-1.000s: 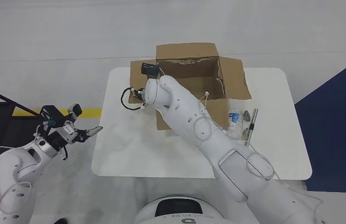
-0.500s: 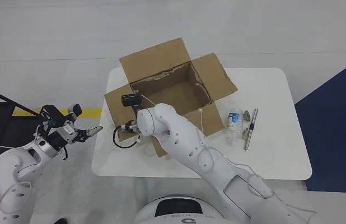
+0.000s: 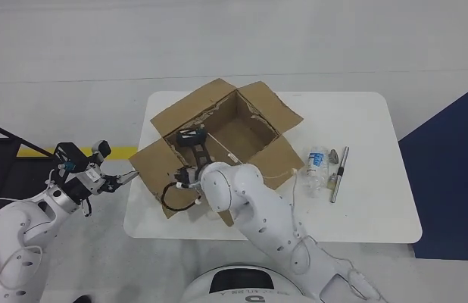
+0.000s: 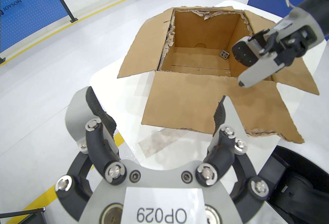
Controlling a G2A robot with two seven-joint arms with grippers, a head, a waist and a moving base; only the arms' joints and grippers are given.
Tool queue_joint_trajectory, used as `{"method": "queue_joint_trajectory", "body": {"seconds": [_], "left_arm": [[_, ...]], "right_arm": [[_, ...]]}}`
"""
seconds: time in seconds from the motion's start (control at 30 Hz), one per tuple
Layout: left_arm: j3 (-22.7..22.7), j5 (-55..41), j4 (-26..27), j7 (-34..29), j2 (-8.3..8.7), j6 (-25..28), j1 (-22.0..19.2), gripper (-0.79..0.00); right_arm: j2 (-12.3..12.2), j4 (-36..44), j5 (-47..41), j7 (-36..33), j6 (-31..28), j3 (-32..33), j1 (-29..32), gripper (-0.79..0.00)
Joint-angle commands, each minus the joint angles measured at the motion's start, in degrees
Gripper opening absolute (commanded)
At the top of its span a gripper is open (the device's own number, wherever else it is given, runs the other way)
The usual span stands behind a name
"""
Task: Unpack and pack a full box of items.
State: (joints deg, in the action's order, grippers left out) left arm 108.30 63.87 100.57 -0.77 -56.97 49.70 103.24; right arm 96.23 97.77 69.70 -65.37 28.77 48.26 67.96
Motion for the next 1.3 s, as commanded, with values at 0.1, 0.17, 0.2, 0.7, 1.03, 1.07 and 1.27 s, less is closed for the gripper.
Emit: {"method": "queue_joint_trajectory", "body": {"seconds": [0.1,0.17,0.2,0.7,1.03,1.07,1.27], "left_arm": [[0.0,0.0,0.0,0.0,0.0,0.0,0.0,0.0],[0.0,0.0,0.0,0.0,0.0,0.0,0.0,0.0],[0.0,0.0,0.0,0.0,0.0,0.0,0.0,0.0],[0.0,0.0,0.0,0.0,0.0,0.0,0.0,0.0],[0.0,0.0,0.0,0.0,0.0,0.0,0.0,0.0],[0.0,0.0,0.0,0.0,0.0,0.0,0.0,0.0],[0.0,0.0,0.0,0.0,0.0,0.0,0.0,0.0]], "right_arm": [[-1.4,11.7,1.6,8.1,1.9,5.8,8.3,0.0],[-2.1,17.1,0.9,11.8,1.5,9.7,13.0,0.0],[-2.3,19.2,1.5,14.9,3.5,12.3,15.1,0.0],[-1.6,-2.5,-9.2,21.8,13.9,23.9,3.6,0.0],[-0.5,-16.7,-8.8,20.8,12.1,16.9,-6.7,0.0],[-0.5,-17.5,-8.1,20.2,12.4,16.3,-7.3,0.0],[-0.3,-19.2,-5.7,15.6,11.2,13.3,-9.5,-0.443]]}}
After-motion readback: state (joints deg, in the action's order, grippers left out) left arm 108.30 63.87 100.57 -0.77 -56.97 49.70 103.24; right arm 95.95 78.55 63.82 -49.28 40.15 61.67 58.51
